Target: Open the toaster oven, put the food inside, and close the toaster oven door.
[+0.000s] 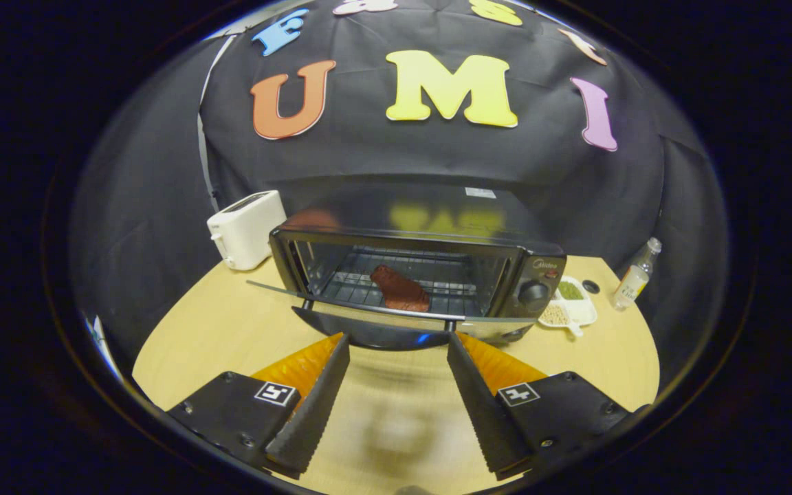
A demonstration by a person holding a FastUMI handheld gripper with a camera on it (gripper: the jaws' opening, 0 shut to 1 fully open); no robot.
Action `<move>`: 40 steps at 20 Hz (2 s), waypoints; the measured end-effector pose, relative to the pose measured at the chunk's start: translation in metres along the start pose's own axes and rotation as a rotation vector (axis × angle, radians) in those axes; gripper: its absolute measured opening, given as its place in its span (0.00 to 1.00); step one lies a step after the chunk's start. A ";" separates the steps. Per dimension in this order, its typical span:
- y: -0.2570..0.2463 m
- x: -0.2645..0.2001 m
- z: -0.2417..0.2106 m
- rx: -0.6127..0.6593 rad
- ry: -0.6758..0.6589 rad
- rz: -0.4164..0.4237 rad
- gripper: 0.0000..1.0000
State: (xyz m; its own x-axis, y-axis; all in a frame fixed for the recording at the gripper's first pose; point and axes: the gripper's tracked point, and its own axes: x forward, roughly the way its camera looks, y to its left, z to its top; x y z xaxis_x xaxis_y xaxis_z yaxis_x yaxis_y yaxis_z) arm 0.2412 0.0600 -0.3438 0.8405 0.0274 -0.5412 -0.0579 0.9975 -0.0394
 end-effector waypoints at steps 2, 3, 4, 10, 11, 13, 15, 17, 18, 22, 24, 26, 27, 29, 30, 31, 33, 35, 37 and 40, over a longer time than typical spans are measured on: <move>0.001 0.010 0.002 0.014 0.006 0.016 0.92; 0.001 0.013 0.006 0.018 0.003 0.022 0.92; 0.001 0.016 0.010 0.021 -0.002 0.023 0.92; -0.004 -0.016 0.027 0.045 -0.054 0.034 0.92; -0.008 -0.032 0.035 0.056 -0.084 0.033 0.92; -0.024 -0.076 0.055 0.070 -0.159 0.007 0.92; -0.048 -0.130 0.074 0.080 -0.245 -0.043 0.92; -0.071 -0.185 0.090 0.103 -0.317 -0.102 0.92; -0.083 -0.209 0.097 0.117 -0.352 -0.136 0.92; -0.127 -0.312 0.117 0.144 -0.477 -0.251 0.97; -0.141 -0.355 0.124 0.144 -0.536 -0.289 0.97; -0.148 -0.392 0.129 0.136 -0.582 -0.299 0.97; -0.152 -0.401 0.131 0.129 -0.597 -0.307 0.97; -0.158 -0.417 0.132 0.113 -0.616 -0.308 0.97; -0.161 -0.420 0.133 0.106 -0.620 -0.305 0.97; -0.162 -0.424 0.133 0.100 -0.623 -0.299 0.97; -0.168 -0.424 0.130 0.096 -0.608 -0.290 0.98; -0.170 -0.426 0.134 0.108 -0.626 -0.260 0.98; -0.175 -0.424 0.130 0.100 -0.626 -0.234 0.98; -0.186 -0.423 0.129 0.100 -0.630 -0.214 0.98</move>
State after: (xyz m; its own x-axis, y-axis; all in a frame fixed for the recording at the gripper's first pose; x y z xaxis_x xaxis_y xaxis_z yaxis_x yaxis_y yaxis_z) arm -0.0338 -0.1284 0.0003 0.9833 -0.1699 0.0647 0.1700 0.9854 0.0033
